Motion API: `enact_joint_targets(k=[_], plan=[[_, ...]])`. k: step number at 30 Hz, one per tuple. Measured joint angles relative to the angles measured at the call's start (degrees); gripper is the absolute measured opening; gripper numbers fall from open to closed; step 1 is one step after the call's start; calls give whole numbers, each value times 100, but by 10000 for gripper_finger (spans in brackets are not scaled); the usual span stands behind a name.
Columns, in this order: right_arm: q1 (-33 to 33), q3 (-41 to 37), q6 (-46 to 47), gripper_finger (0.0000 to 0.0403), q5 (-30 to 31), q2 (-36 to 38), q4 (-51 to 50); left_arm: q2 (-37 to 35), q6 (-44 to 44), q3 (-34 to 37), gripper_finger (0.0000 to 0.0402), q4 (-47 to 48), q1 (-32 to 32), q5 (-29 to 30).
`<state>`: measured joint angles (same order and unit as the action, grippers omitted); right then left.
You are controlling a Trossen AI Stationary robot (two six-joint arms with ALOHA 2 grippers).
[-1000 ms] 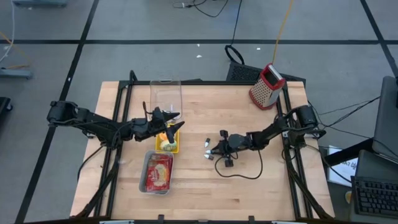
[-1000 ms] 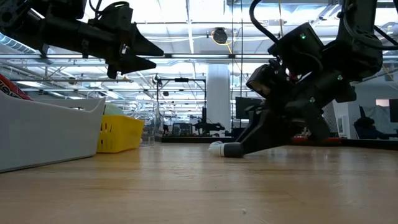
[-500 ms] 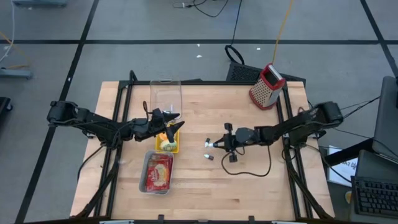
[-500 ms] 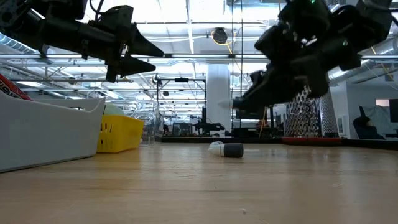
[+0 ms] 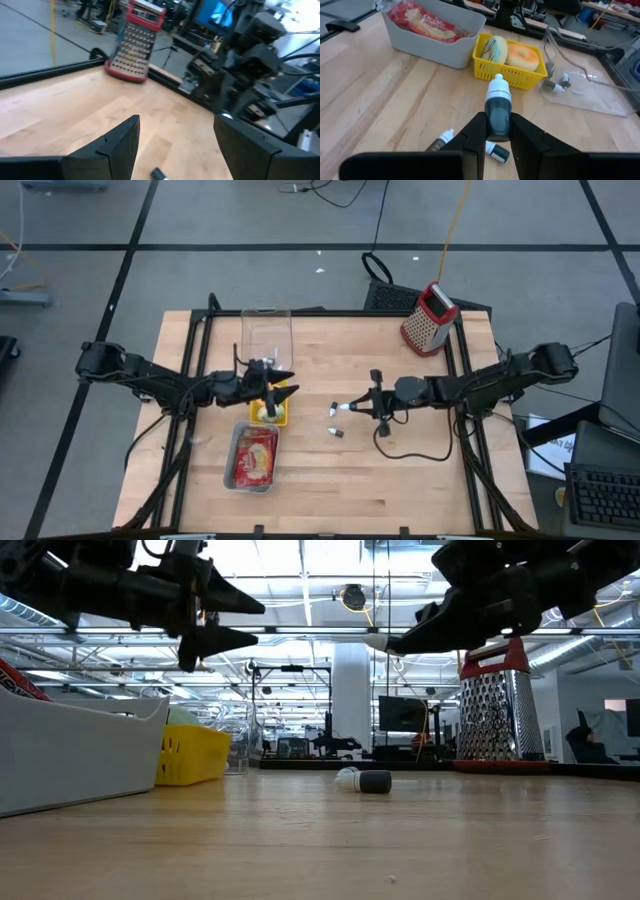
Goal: Pick & Place Food Item
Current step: Put the blue food coloring bottle into the transparent bin
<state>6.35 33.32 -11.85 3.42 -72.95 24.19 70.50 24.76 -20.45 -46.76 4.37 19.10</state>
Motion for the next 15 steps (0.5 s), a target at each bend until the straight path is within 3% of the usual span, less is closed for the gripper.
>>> enact_joint_targets(k=[8,15], plan=[[0,0,14,58,53,28,-97,0,-313,0,257,-113,325,-20],[0,0,12,58,278,25,-92,629,-2028,-366,257,-120,842,-24]])
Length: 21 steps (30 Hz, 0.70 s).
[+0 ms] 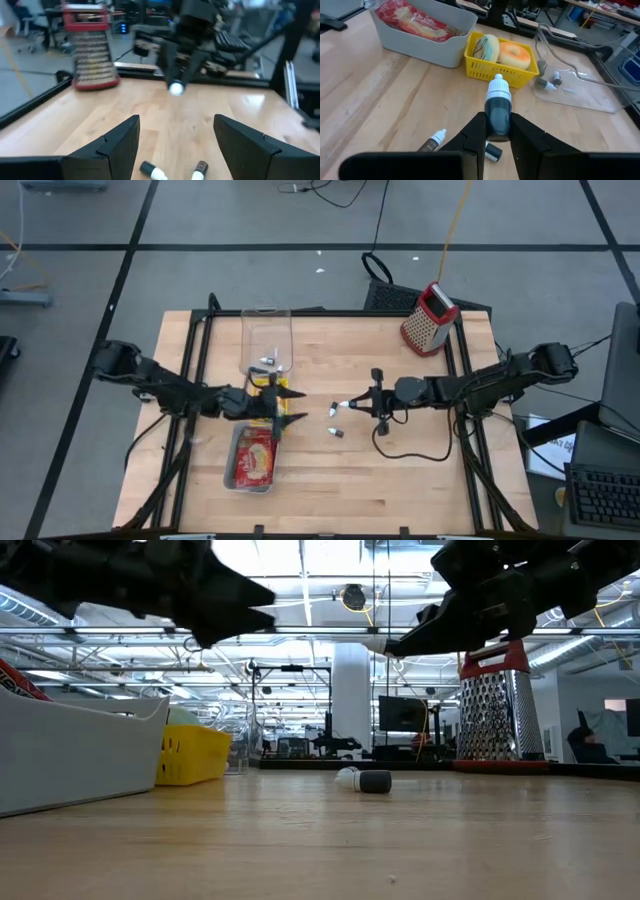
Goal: Pick & Place Food Item
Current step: Put the blue food coloring bottle into the transparent bin
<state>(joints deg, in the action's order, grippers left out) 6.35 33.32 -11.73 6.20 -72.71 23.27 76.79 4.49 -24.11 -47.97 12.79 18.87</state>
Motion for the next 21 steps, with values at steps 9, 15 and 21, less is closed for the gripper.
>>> enact_joint_targets(k=[9,15,21], plan=[[85,0,8,58,-27,0,104,1607,-335,-1306,257,26,-86,5],[203,0,9,58,-30,0,179,2262,-607,-1924,257,9,-157,-174],[259,0,9,59,-46,0,224,2603,-797,-2373,257,13,-157,-327]])
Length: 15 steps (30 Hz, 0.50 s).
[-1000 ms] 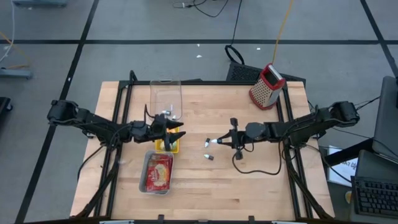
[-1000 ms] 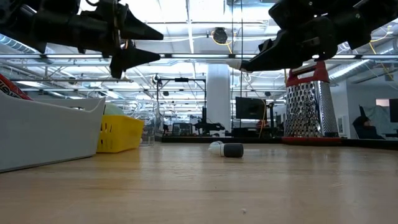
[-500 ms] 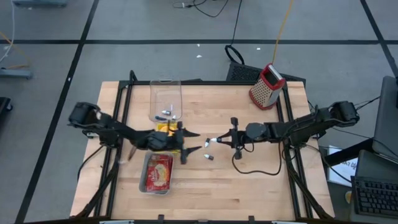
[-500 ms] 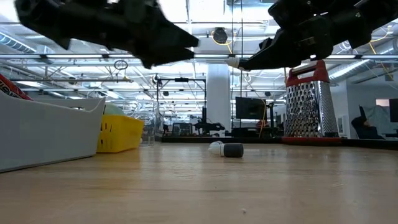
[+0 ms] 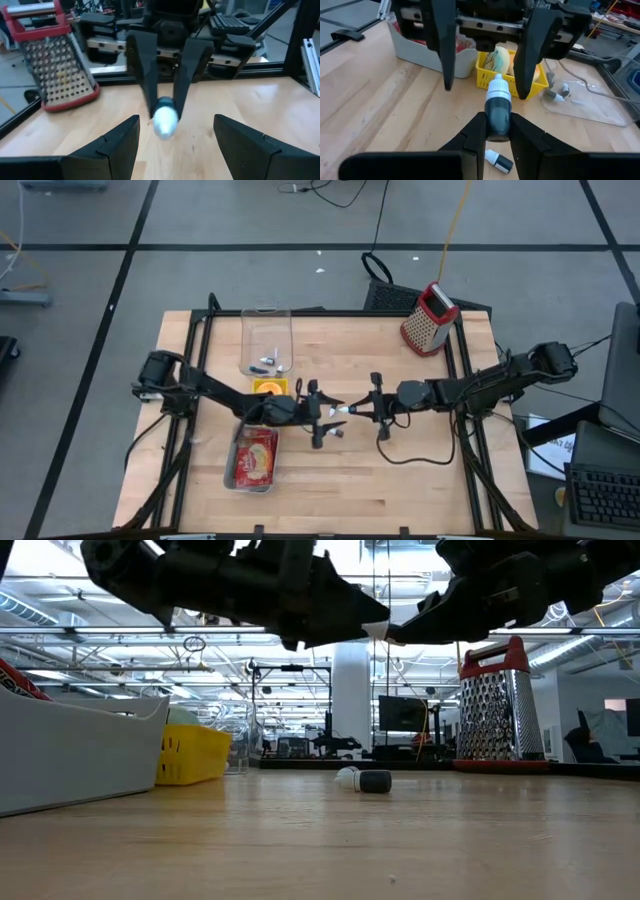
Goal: Pick & Place Food Item
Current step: Put the blue food coloring bottle into the transparent bin
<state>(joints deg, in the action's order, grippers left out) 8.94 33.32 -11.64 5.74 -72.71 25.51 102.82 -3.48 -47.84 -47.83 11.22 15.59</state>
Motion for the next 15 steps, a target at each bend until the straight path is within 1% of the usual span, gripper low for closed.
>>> enact_joint_targets(k=[5,15], plan=[[55,0,8,59,0,0,-2,229,-150,-218,257,-4,0,-22],[63,0,44,59,-5,0,-3,234,-197,-223,257,18,-8,-33]])
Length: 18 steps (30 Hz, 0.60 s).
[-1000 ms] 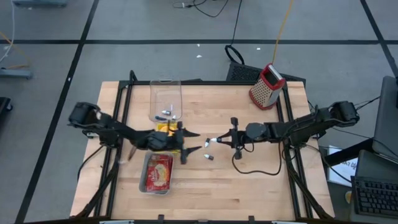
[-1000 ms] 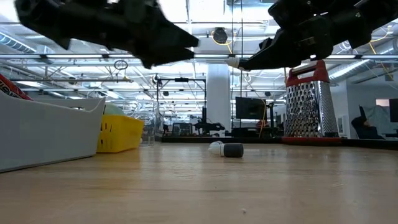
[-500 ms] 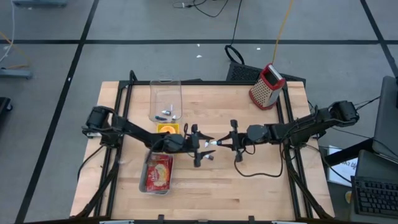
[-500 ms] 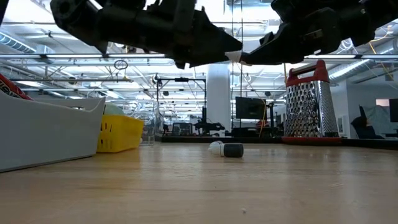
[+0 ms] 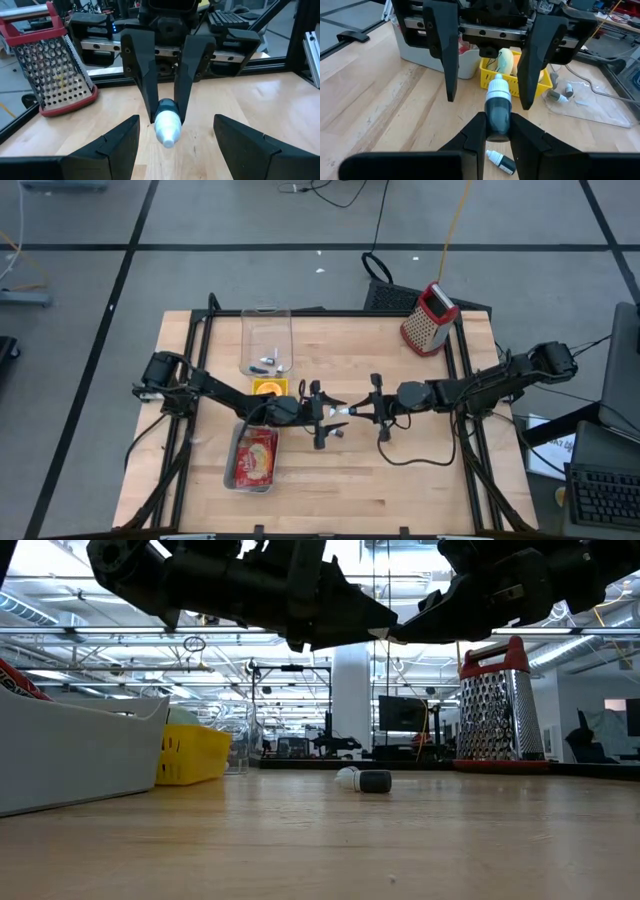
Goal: Pick & Place Food Item
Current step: Put the blue food coloring bottle into the transparent bin
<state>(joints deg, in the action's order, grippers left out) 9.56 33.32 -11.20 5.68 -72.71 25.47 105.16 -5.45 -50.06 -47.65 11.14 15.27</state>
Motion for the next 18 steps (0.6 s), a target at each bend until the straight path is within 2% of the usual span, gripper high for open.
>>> enact_joint_targets(k=[9,18], plan=[[-2,0,111,59,-292,0,6,0,-3,0,257,32,1,2],[-6,0,111,59,-288,0,6,0,-28,0,250,32,-1,-14]])
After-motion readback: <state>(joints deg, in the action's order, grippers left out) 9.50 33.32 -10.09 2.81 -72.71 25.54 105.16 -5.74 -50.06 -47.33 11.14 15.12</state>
